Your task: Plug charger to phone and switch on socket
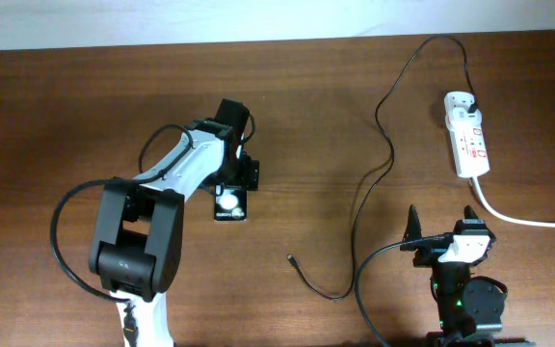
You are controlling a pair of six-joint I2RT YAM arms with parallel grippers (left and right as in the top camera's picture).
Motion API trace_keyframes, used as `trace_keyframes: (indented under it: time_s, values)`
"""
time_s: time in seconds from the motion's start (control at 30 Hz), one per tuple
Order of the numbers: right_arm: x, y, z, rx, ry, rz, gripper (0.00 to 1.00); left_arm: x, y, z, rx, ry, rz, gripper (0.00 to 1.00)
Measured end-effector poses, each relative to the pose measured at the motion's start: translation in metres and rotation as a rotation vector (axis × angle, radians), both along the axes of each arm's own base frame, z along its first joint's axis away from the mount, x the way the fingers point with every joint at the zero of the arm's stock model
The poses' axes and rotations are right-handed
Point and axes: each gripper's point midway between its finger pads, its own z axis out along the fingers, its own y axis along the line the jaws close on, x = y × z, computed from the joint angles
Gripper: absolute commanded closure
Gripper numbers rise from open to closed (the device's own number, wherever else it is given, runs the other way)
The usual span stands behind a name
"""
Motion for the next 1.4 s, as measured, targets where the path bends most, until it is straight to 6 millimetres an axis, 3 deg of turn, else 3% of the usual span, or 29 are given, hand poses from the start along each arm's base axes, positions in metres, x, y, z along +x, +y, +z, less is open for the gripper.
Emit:
trace_keyframes:
  time_s: [0.27, 1.07, 1.23, 1.4]
  values:
    - [0.0000, 0.0000, 0.0003, 0.000, -0.001, 0.000, 0.02, 0.0014, 0.0003, 0.0001, 0.000, -0.005, 0.001, 0.16]
    - [0.0000, 0.0000, 0.0000, 0.000, 0.000, 0.000, 0.01, 0.0020, -0.0001, 0.0000, -0.001, -0.008, 0.001, 0.13]
    - [0.0000, 0.0000, 0.0000, 0.001, 0.000, 0.000, 0.02, 0.0030, -0.0001, 0.0002, -0.001, -0.012, -0.002, 0.32]
    - [0.0000, 0.0000, 0.0001, 0.000, 0.000, 0.000, 0.02, 0.0031, 0.0000, 0.0007, -0.001, -0.013, -0.005, 0.39]
